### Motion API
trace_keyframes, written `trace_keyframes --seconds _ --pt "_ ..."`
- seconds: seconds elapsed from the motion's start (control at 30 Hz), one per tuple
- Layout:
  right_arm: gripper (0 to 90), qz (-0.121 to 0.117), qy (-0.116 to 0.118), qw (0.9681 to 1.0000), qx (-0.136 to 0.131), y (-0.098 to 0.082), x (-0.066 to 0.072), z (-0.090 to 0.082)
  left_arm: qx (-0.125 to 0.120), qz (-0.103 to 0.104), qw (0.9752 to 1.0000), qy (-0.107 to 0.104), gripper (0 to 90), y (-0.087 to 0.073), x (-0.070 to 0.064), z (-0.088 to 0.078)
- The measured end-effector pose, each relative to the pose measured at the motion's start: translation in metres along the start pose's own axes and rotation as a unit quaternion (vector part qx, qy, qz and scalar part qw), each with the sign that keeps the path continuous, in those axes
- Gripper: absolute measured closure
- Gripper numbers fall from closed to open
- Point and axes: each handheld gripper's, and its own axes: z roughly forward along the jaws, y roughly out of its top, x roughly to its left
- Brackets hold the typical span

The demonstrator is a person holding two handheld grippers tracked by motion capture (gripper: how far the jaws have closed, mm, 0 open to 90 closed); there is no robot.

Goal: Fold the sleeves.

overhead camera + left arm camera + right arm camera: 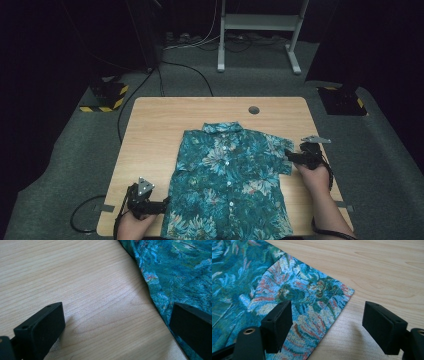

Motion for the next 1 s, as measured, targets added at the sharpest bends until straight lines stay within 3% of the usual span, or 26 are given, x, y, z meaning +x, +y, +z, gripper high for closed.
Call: trace_keyframes --seconds 0.7,1.0 --pt "37.1 0.035 -0.016 0.9992 0.003 0.011 -0.006 0.016 0.000 0.000 1.0000 0.000 0.4 0.000 0.000 0.000" --pt "44.5 0.026 -0.022 0.9994 0.004 0.012 -0.004 0.021 0.000 0.000 1.0000 0.000 0.4 0.000 0.000 0.000"
